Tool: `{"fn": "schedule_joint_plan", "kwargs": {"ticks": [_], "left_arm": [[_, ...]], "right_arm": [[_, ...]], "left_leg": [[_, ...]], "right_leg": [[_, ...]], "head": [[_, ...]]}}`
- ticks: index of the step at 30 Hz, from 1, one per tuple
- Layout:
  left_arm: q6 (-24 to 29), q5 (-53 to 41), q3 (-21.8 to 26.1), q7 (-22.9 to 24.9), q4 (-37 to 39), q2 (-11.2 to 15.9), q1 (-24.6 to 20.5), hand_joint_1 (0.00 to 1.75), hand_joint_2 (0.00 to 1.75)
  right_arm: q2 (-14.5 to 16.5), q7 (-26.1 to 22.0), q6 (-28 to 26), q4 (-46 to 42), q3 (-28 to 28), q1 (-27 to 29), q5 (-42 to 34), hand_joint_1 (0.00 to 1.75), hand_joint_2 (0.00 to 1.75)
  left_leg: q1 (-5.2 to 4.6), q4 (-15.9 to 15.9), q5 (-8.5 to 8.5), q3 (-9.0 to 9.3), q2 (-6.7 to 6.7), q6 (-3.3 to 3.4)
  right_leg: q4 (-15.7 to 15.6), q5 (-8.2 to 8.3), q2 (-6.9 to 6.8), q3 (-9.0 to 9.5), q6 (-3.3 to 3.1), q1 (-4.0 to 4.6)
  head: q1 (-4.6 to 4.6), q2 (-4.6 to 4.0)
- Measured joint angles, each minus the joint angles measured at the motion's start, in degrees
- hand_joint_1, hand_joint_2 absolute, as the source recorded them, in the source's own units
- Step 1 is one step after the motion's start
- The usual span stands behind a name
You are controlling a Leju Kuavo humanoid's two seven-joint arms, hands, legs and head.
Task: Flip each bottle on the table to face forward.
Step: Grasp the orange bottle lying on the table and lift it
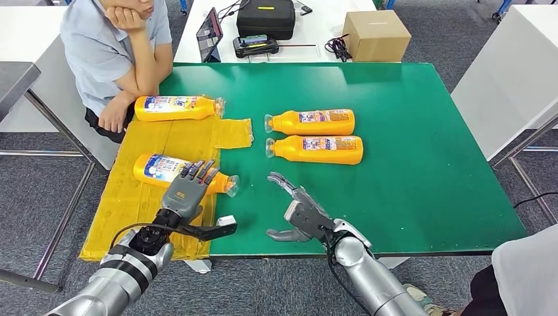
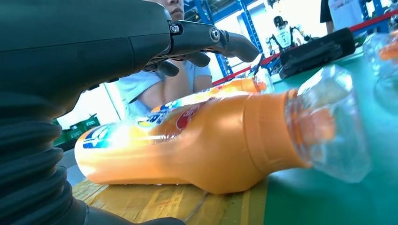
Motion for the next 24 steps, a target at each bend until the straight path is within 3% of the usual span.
{"fn": "schedule_joint_plan", "kwargs": {"ticks": [5,9,12,19,23,24], "left_arm": [[1.7,1.2,-0.1,-0.1,-12.3,0.8,7.2,0.0,1.75],[7.0,9.2,0.8,-3.6,-25.3,1.1,16.7,0.0,1.75],[8.2,13.2,1.9,-6.5,-33.2,0.7,22.1,0.0,1.75],[8.4,22.9,8.4,-22.4,-46.3,-5.1,30.1,0.0,1.75],[8.4,37.6,10.0,-27.8,-48.6,-7.8,31.7,0.0,1.75],[8.4,41.7,9.9,-28.2,-48.9,-8.1,31.8,0.0,1.75]], "right_arm": [[-0.4,-0.1,-6.4,-4.0,-2.5,3.7,3.3,0.0,1.75],[0.0,-0.8,-17.5,-12.8,-6.1,9.4,9.4,0.0,1.75],[0.8,-1.5,-21.0,-18.9,-8.2,13.4,10.8,0.0,1.75],[2.5,-1.4,-29.0,-25.1,-11.4,18.8,17.4,0.0,1.75],[1.6,3.8,-37.2,-24.6,-12.8,19.2,30.3,0.0,0.0],[1.0,5.1,-37.7,-24.1,-13.2,19.0,31.9,0.0,0.0]], "left_leg": [[-0.01,0.0,-0.05,-0.12,0.02,0.0],[-0.03,0.0,-0.15,-0.24,0.02,-0.02],[-0.02,0.0,-0.22,-0.27,0.02,-0.01],[-0.02,0.0,-0.22,-0.23,0.03,0.01],[-0.03,0.0,-0.18,-0.2,0.01,0.06],[-0.04,0.0,-0.17,-0.2,0.01,0.06]], "right_leg": [[0.0,-0.02,0.01,-0.11,0.01,-0.02],[0.0,-0.07,0.0,-0.25,-0.01,-0.03],[0.0,-0.1,0.01,-0.31,-0.03,-0.02],[-0.1,-0.09,0.01,-0.27,-0.04,-0.03],[-0.1,-0.07,0.0,-0.22,-0.02,-0.03],[-0.1,-0.06,0.0,-0.2,-0.02,-0.03]], "head": [[0.0,0.0],[0.0,0.0],[0.0,0.0],[-0.01,0.0],[0.01,0.0],[0.0,0.0]]}}
